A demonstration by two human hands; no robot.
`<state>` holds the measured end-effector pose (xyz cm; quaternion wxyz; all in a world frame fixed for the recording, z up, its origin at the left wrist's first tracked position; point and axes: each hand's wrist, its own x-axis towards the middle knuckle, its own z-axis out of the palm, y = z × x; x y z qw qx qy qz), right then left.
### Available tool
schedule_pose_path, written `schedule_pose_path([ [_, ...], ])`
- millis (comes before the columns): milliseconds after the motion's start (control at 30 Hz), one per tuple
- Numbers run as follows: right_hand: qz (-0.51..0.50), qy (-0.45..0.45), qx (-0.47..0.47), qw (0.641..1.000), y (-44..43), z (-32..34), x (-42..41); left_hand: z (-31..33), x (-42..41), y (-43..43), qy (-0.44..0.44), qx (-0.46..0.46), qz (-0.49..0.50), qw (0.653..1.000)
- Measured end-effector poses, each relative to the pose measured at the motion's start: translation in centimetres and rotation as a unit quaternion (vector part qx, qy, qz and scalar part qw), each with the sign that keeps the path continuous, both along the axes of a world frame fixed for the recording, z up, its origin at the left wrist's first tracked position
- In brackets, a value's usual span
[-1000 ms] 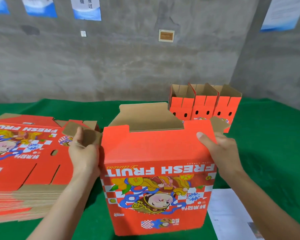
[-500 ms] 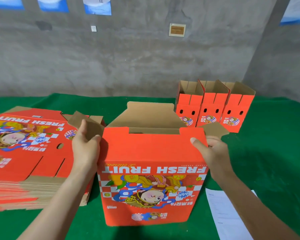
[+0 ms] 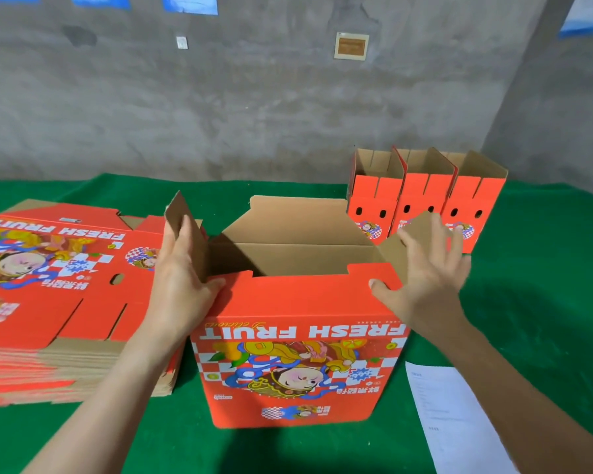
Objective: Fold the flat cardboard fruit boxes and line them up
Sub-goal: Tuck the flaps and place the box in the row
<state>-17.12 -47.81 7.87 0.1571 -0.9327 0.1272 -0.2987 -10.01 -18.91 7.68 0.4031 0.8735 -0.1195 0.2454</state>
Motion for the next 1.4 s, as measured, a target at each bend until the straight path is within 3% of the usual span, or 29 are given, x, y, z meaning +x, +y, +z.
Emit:
schedule_pose_path([
  [67, 0.051, 0.023, -0.134, 0.989, 0.1, 0.9, 0.4, 0.1, 0.0, 0.0, 0.005, 0.020, -0.002, 1.000],
  [167, 0.175, 0.132, -0.201, 0.955, 0.4, 2.0, 1.8, 0.5, -0.2, -0.1, 0.002, 0.036, -0.015, 0.999],
  [267, 0.268, 0.230, -0.174, 0.919, 0.5, 2.9, 3.6, 0.4, -0.2, 0.0, -0.024, 0.043, -0.048, 0.998],
  [433, 0.273, 0.331, -0.042, 0.902, 0.4, 2.6, 4.9, 0.3, 0.0, 0.2, -0.037, 0.096, -0.158, 0.982],
  [500, 0.275, 0.325, -0.034, 0.904, 0.2, 2.2, 5.0, 0.4, -0.4, 0.0, -0.007, 0.091, -0.219, 0.972],
  [567, 0.279, 0.317, -0.040, 0.906, 0.0, 2.1, 5.0, 0.2, -0.2, 0.1, 0.039, 0.109, -0.215, 0.970],
  [733, 0.286, 0.290, -0.046, 0.912, 0.4, 1.7, 4.7, 1.3, 2.4, 0.5, 0.075, 0.189, -0.099, 0.974],
  [833, 0.270, 0.256, -0.086, 0.924, 0.3, 1.8, 4.2, 1.8, 3.2, -0.5, 0.106, 0.262, -0.046, 0.958],
  [900, 0.224, 0.209, -0.128, 0.943, 0.1, 1.8, 3.8, 1.4, 3.5, -1.0, 0.134, 0.251, -0.062, 0.957],
  [1000, 0.142, 0.041, -0.206, 0.967, -0.3, 1.3, 2.8, 1.1, 3.9, -0.8, 0.156, 0.155, -0.138, 0.966],
  [1067, 0.094, -0.075, -0.160, 0.980, -0.9, 0.8, 2.2, 1.0, 4.1, -0.5, 0.150, 0.151, -0.140, 0.967],
  [1133, 0.065, -0.170, -0.035, 0.983, -1.9, 0.2, 1.9, 0.9, 4.1, -0.6, 0.147, 0.155, -0.142, 0.967],
  [1200, 0.092, -0.189, 0.155, 0.965, -2.6, -0.1, 1.8, 0.9, 4.0, -0.7, 0.144, 0.156, -0.147, 0.966],
  [1267, 0.168, -0.139, 0.326, 0.920, -2.4, -0.1, 1.6, 1.0, 4.1, -0.7, 0.139, 0.151, -0.150, 0.967],
  [1300, 0.208, -0.113, 0.351, 0.906, -2.2, -0.1, 1.4, 1.0, 4.1, -0.7, 0.137, 0.147, -0.151, 0.968],
  [1400, 0.256, -0.059, 0.248, 0.932, -1.3, -0.1, 1.0, 0.9, 4.1, -0.9, 0.133, 0.151, -0.148, 0.968],
])
